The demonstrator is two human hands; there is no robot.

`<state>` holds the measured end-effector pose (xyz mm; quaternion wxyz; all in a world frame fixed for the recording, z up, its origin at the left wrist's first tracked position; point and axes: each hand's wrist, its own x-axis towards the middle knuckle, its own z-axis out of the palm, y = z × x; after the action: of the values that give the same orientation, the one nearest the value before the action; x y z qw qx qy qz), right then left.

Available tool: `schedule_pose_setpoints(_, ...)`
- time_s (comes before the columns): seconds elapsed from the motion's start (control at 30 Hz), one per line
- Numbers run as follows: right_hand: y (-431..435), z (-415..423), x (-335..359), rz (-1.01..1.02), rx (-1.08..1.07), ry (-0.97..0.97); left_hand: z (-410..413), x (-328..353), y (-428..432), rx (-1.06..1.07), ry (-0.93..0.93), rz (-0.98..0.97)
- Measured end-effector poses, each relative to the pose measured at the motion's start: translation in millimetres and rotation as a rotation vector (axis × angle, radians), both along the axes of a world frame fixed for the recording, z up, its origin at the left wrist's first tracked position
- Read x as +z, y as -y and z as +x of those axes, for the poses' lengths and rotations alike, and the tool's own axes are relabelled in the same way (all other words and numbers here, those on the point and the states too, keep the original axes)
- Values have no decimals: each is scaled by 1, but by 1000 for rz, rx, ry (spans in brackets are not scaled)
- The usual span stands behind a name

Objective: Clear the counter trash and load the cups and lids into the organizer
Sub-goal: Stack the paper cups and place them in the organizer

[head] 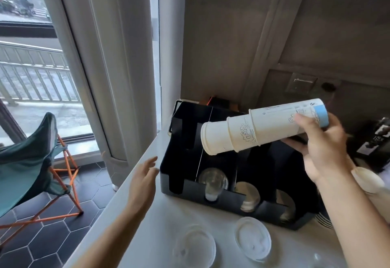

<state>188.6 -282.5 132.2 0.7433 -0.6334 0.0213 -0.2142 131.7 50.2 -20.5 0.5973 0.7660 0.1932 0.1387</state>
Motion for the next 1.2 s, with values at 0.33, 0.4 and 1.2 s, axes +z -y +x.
schedule_pose_setpoints(0.33,-7,-11,-13,43,55,5,17,72,99,-306,298,-290)
schedule_pose_setpoints(0.4,-10,-14,-17,48,75,9,17,70,106,-281,268,-411)
schedule_pose_setpoints(1.2,-15,-36,-53,522,232,-67,-9,91,129,-356,456,9)
